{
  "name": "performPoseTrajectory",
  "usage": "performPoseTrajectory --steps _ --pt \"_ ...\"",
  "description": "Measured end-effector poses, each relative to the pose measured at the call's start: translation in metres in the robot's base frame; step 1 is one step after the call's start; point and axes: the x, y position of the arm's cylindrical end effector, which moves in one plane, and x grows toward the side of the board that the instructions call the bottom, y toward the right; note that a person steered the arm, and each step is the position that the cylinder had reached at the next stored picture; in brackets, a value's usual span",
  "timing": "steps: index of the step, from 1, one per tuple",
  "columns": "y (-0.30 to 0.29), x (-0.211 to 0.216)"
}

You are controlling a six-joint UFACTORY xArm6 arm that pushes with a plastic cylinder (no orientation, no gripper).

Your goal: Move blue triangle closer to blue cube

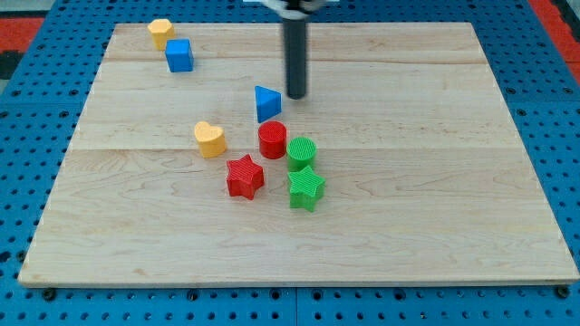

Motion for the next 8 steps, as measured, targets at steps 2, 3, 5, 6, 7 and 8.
performPoseTrajectory --steps 2,3,5,6,7,8 --pt "-0.039 0.073" --pt "-0.091 0.051" --pt "-0.057 0.061" --pt "-0.084 0.035" --pt "-0.069 -0.010" --pt "-0.049 -0.026"
